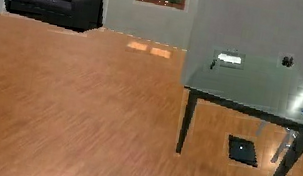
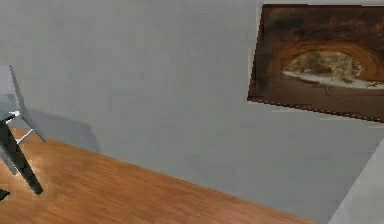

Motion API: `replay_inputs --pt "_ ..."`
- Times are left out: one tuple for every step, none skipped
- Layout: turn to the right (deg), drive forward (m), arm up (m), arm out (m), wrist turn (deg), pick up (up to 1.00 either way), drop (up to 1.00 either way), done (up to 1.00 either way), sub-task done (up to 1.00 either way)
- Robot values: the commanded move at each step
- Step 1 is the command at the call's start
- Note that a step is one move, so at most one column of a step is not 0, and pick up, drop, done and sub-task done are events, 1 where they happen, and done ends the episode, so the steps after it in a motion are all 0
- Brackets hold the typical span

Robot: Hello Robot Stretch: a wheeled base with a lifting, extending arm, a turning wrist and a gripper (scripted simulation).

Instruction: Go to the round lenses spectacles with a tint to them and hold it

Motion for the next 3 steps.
replay_inputs --pt "-3.0 0.0 0.0 0.0 0.0 0.0 0.0 0.0 0.0" --pt "0.0 1.0 0.0 0.0 0.0 0.0 0.0 0.0 0.0" --pt "-3.0 0.0 0.0 0.0 0.0 0.0 0.0 0.0 0.0"
